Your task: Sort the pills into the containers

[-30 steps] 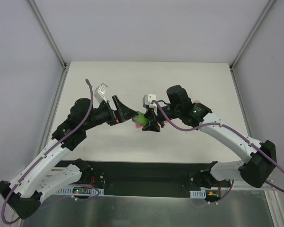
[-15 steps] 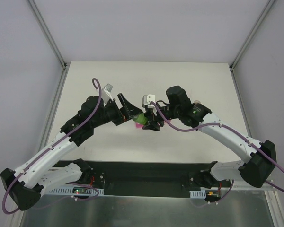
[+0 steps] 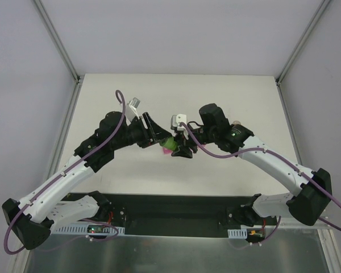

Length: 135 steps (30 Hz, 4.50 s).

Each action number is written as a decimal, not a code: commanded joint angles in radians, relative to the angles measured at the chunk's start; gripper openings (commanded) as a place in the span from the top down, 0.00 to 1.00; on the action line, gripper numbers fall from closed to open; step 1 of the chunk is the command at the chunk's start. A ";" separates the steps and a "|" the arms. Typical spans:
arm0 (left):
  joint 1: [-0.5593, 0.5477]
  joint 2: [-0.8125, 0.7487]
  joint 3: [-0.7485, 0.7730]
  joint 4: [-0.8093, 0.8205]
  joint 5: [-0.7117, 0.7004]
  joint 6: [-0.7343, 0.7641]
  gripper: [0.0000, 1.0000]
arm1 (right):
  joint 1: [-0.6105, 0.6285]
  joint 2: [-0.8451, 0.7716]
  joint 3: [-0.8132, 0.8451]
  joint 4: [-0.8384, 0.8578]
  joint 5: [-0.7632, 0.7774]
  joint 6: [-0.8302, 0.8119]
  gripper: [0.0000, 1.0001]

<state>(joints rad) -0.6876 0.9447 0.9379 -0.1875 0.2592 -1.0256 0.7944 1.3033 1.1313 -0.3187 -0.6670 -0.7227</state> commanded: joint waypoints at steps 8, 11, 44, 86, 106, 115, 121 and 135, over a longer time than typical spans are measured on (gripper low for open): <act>0.020 0.083 0.127 -0.046 0.411 0.496 0.83 | 0.005 0.013 0.027 0.021 -0.337 0.031 0.93; 0.031 0.127 0.154 -0.076 0.571 0.608 0.83 | 0.003 0.027 0.031 0.013 -0.467 0.031 0.92; 0.030 -0.072 0.133 -0.112 0.256 0.489 0.01 | -0.004 0.057 0.050 0.012 -0.430 0.068 0.93; -0.058 0.063 0.248 -0.343 0.198 0.579 1.00 | -0.041 0.073 0.044 0.024 -0.370 0.085 0.49; 0.184 0.043 0.104 -0.494 -0.168 0.697 1.00 | -0.103 0.011 0.028 0.018 -0.214 0.058 0.03; 0.430 0.275 0.050 -0.330 -0.377 0.811 1.00 | -0.130 -0.013 0.022 0.036 -0.200 0.077 0.03; 0.583 0.483 0.134 -0.303 -0.305 0.866 1.00 | -0.136 -0.013 0.019 0.038 -0.200 0.078 0.03; 0.709 0.617 0.248 -0.294 -0.298 0.845 0.37 | -0.155 -0.013 0.015 0.046 -0.200 0.083 0.03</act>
<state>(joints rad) 0.0151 1.5745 1.1591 -0.4530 -0.0307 -0.1898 0.6453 1.3170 1.1347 -0.3092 -0.8669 -0.6437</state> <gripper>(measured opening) 0.534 0.969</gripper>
